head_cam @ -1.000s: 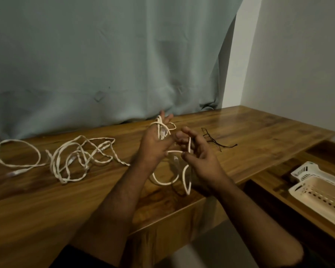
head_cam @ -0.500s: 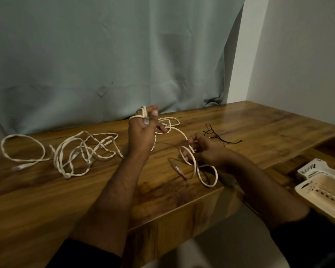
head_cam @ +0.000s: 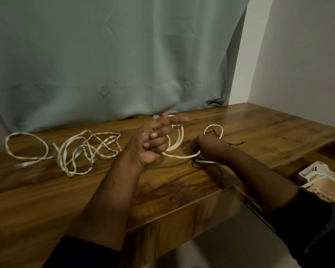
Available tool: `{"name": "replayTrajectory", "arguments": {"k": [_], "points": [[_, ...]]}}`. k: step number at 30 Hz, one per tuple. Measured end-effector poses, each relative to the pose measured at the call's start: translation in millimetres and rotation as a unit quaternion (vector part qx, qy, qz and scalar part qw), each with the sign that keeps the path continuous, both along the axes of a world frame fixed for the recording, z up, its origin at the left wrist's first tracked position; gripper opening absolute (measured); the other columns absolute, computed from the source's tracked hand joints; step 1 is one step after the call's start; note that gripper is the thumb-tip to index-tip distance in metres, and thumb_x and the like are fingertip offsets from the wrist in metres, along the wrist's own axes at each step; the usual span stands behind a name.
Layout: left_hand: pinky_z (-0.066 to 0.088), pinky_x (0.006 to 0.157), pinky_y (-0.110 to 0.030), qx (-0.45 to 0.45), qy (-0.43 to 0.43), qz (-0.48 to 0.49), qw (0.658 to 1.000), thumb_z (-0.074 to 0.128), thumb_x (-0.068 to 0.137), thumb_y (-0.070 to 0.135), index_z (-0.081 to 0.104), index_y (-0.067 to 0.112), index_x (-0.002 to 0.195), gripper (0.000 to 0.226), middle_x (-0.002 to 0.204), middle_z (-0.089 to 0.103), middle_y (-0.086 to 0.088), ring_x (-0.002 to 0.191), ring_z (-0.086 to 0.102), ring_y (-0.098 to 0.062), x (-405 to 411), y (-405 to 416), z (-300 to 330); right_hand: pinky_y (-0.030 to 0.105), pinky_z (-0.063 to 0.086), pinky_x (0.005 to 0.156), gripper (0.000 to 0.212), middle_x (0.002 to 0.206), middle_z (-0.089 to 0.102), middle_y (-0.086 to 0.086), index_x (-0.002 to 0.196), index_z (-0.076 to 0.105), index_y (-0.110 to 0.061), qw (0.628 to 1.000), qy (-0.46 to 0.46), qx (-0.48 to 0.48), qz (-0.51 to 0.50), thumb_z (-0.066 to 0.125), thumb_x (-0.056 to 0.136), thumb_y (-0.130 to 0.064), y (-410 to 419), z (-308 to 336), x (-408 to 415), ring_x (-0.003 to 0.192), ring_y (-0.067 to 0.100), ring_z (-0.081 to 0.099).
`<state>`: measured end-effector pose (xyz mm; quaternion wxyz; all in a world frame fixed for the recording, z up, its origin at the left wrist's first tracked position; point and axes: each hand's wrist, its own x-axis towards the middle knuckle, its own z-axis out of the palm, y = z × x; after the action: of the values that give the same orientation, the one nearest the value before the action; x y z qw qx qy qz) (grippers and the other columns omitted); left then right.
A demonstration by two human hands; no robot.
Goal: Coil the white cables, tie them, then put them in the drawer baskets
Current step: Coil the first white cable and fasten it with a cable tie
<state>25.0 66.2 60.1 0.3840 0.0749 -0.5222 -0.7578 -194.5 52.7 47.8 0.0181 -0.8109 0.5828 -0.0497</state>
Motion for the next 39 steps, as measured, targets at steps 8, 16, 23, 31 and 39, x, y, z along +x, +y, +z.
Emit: {"name": "replayTrajectory", "arguments": {"k": [8,16,23,31,39], "points": [[0.015,0.037,-0.019,-0.098,-0.438,-0.12,0.885,0.054,0.105,0.028,0.048,-0.015,0.136,0.053,0.098,0.077,-0.021,0.029,0.04,-0.002,-22.1,11.8,-12.7,0.027,0.044,0.067,0.008,0.083,0.061,-0.014,0.086,0.072,-0.036,0.998,0.0,-0.055,-0.028,0.073,0.087,-0.029,3.0,16.1,0.6,0.081,0.011,0.059],[0.03,0.035,-0.017,-0.109,-0.317,0.268,0.903,0.052,0.106,0.041,0.066,0.023,0.109,0.023,0.091,0.078,-0.008,0.058,0.066,-0.021,-39.0,-1.9,-23.6,0.035,0.049,0.068,0.009,0.08,0.067,0.002,0.085,0.071,-0.018,0.987,-0.149,-0.064,0.001,0.066,0.092,-0.017,15.8,48.9,12.6,0.078,0.022,0.061],[0.051,0.051,-0.031,-0.261,-0.345,0.391,0.812,0.063,0.101,0.034,0.07,0.014,0.108,0.022,0.087,0.07,-0.017,0.065,0.062,-0.021,-21.7,-8.5,-23.4,0.037,0.046,0.067,0.023,0.078,0.064,-0.001,0.074,0.052,-0.03,0.981,-0.129,-0.134,0.05,0.063,0.095,-0.027,30.7,28.2,14.4,0.078,0.026,0.06],[0.045,0.079,-0.037,-0.499,-0.564,0.411,0.515,0.062,0.098,0.028,0.064,0.016,0.099,0.012,0.108,0.068,-0.007,0.103,0.062,-0.029,-13.4,-7.2,-30.0,0.04,0.051,0.082,0.049,0.089,0.072,-0.007,0.092,0.076,-0.026,0.95,-0.312,-0.002,-0.007,0.038,0.101,-0.055,41.5,23.9,-13.2,0.09,0.017,0.065],[0.047,0.091,-0.04,-0.554,-0.475,0.467,0.499,0.059,0.09,0.01,0.058,0.012,0.139,0.049,0.135,0.064,-0.012,0.12,0.058,-0.034,-23.4,5.9,-18.5,0.033,0.04,0.06,0.056,0.059,0.052,-0.004,0.066,0.044,-0.021,0.967,-0.238,-0.08,-0.049,0.075,0.079,-0.065,25.6,4.5,-1.0,0.058,0.015,0.051]]}}
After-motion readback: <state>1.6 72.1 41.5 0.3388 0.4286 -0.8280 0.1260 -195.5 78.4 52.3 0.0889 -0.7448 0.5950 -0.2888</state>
